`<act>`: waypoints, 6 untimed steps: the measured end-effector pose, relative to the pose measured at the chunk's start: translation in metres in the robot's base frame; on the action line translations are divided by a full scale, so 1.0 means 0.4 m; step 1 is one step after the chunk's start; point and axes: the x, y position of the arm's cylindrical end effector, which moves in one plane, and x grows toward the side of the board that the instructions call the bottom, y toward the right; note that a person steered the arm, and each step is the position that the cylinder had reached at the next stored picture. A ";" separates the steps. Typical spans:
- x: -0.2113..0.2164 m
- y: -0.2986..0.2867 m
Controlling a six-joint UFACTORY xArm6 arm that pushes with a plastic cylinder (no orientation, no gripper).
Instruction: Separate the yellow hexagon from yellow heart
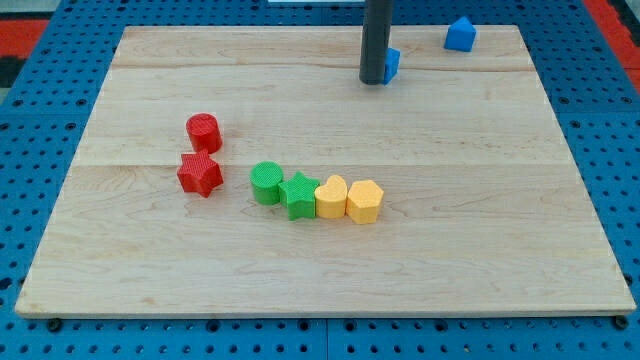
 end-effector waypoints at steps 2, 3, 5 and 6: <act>0.092 0.014; 0.223 0.140; 0.485 0.067; 0.502 -0.037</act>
